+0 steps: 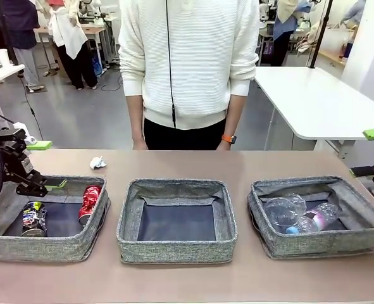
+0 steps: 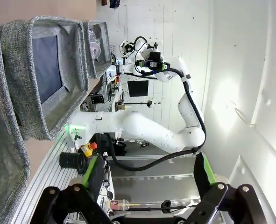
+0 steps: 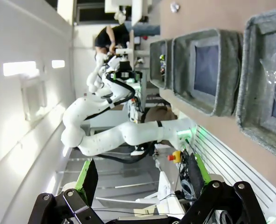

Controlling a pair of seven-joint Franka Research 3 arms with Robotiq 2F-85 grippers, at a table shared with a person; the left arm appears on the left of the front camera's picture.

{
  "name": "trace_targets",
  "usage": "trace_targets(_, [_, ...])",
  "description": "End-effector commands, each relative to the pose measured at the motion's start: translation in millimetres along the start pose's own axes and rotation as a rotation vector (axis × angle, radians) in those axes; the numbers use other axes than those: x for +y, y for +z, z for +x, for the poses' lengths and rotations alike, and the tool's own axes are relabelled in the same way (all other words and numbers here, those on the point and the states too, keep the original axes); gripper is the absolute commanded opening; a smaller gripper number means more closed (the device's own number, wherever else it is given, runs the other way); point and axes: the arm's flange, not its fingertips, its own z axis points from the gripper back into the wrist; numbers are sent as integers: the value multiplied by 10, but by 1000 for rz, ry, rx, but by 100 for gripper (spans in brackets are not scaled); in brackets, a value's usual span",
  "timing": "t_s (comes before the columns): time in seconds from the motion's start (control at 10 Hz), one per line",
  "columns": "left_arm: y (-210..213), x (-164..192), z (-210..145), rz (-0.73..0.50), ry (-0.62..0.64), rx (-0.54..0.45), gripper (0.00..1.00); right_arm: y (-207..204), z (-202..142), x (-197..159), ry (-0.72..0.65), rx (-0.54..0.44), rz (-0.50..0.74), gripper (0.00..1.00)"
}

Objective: Sort the waste into the appropriate baskets.
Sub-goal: Pick up the waste item pointed out by the person.

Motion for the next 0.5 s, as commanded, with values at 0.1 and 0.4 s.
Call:
trace_targets(0.1, [-34,-15,-7,-6,-7,-4,100,20,-14,-13,13,7,11,100])
trace_targets(0.4, [-34,-15,-7,-6,-7,-4,100,20,-14,-13,13,7,11,100])
